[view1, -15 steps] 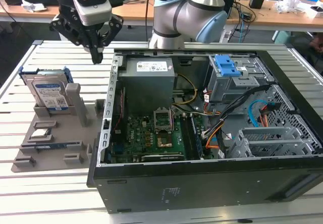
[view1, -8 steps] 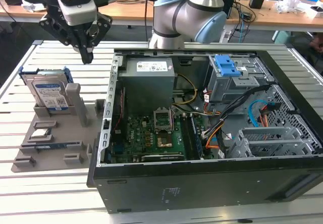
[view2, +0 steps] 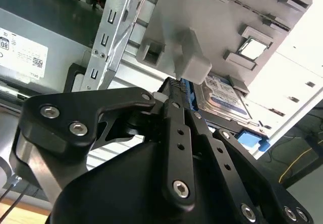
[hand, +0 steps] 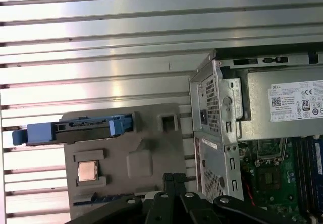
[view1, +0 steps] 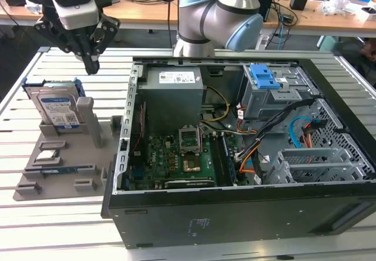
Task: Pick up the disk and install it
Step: 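Reach for the disk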
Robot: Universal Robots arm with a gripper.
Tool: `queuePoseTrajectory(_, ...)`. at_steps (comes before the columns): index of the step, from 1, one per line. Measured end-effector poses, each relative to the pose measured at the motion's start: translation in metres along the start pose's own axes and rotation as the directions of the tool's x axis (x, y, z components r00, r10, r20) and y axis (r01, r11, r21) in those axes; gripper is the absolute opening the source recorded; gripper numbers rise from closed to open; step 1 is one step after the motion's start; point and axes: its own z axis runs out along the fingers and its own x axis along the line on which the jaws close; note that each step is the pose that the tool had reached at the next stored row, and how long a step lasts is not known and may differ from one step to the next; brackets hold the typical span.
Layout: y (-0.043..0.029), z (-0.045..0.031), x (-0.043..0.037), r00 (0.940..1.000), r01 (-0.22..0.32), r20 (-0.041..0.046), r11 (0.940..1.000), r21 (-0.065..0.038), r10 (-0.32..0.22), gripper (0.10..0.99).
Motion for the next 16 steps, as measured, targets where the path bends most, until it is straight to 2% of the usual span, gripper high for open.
queuePoseTrajectory(3, -0.0008, -0.0003, 0.0117, 1.0000, 0.000, 0.0000, 1.0000, 0.000, 0.000, 0.106)
queuePoseTrajectory(8, -0.0017, -0.0007, 0.0233, 1.0000, 0.000, 0.0000, 1.0000, 0.000, 0.000, 0.106)
queuePoseTrajectory(13, -0.0031, -0.0011, 0.0418, 1.0000, 0.000, 0.0000, 1.0000, 0.000, 0.000, 0.106)
queuePoseTrajectory(16, -0.0036, -0.0013, 0.0481, 1.0000, 0.000, -0.0001, 1.0000, 0.000, 0.000, 0.106)
